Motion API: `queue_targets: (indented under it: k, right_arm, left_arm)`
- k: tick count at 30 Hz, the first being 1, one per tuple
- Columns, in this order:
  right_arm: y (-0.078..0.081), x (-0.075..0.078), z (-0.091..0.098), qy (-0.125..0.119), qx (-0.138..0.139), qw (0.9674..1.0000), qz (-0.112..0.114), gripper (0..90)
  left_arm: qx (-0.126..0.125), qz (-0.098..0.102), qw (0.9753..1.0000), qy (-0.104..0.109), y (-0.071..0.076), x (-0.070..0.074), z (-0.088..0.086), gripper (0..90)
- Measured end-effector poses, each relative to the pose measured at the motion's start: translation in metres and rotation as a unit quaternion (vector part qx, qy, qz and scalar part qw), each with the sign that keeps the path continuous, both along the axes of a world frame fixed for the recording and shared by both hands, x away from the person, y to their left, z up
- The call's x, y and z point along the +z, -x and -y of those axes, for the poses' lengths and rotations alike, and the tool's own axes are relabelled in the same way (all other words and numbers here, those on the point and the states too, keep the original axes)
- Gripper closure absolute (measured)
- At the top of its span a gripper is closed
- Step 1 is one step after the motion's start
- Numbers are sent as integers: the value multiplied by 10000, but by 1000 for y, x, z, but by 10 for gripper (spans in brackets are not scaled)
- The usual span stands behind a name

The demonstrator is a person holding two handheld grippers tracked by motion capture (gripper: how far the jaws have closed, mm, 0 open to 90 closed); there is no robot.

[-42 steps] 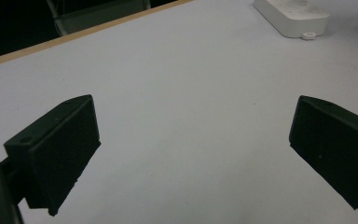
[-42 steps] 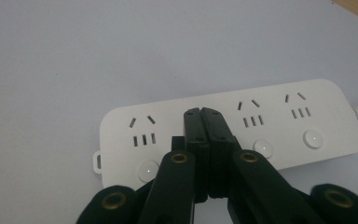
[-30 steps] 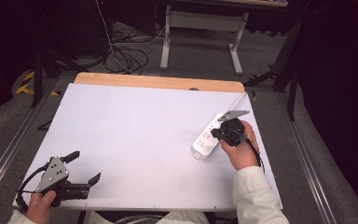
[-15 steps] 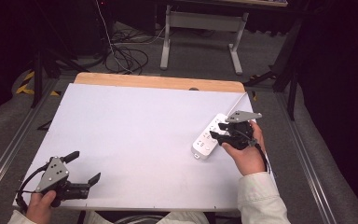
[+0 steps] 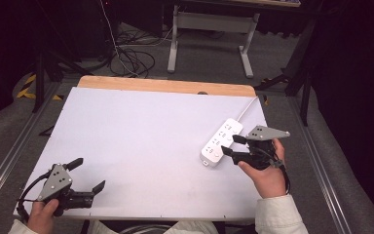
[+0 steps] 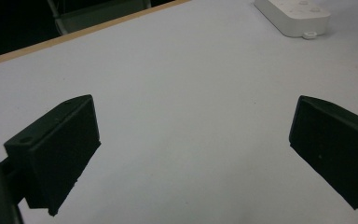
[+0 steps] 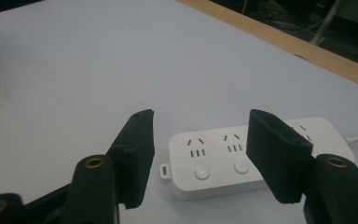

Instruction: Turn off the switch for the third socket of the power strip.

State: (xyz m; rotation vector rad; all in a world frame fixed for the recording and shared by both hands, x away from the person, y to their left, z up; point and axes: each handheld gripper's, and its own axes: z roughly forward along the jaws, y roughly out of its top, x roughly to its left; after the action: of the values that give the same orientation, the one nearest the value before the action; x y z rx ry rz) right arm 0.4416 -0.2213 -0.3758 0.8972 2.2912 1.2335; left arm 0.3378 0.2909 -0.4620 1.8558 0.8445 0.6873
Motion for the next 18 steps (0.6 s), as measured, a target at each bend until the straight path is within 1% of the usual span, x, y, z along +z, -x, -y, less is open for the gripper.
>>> queue_targets:
  k: [2,6,11,15,18]
  right_arm:
    - [5,-1,1,-60,67,10000,35,396]
    - [14,-5,3,-76,150,9998,114,361]
    - [26,-12,7,-120,234,9993,249,341]
    - [31,-21,9,-168,289,9990,290,316]
    - [34,-29,12,-275,271,9989,258,315]
  left_arm:
    - [6,-5,10000,26,0,0,0,20]
    - [8,4,10000,14,0,0,0,20]
    - [2,-15,10000,19,0,0,0,20]
    - [13,4,10000,7,0,0,0,20]
    - [19,-8,10000,37,0,0,0,20]
